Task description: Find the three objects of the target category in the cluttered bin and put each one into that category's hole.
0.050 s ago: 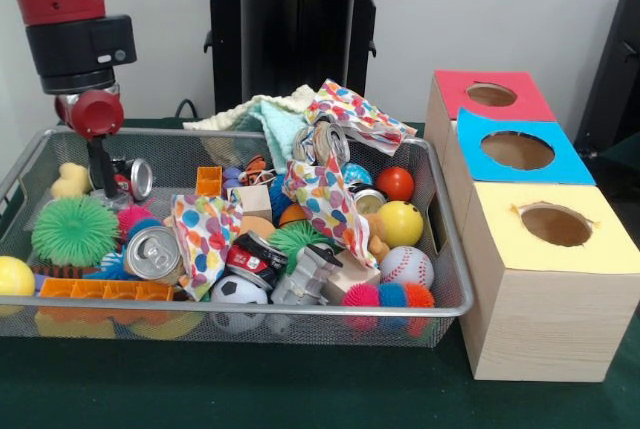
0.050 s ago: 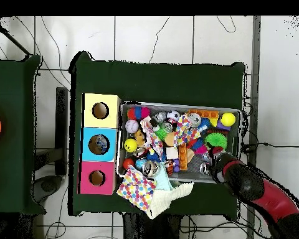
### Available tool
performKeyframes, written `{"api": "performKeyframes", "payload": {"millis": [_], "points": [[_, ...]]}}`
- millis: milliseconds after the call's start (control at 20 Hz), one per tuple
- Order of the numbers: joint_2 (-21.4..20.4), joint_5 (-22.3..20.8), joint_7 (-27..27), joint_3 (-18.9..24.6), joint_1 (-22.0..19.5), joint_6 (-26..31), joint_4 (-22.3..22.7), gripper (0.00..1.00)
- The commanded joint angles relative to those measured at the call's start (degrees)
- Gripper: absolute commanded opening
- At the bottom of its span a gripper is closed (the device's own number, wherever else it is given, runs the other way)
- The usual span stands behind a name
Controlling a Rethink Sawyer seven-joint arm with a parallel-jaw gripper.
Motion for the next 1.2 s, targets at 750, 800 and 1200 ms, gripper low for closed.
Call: {"api": "performKeyframes", "payload": {"millis": [750, 800, 1200], "points": [[3.6, -3.4, -4.4, 4.3, -0.9, 0.6, -6.7, 1.0], [3.6, -3.3, -4.4, 4.3, -1.0, 0.6, -6.6, 1.0], [3.8, -3.4, -4.4, 4.8, -1.5, 0.2, -6.2, 1.0]]}}
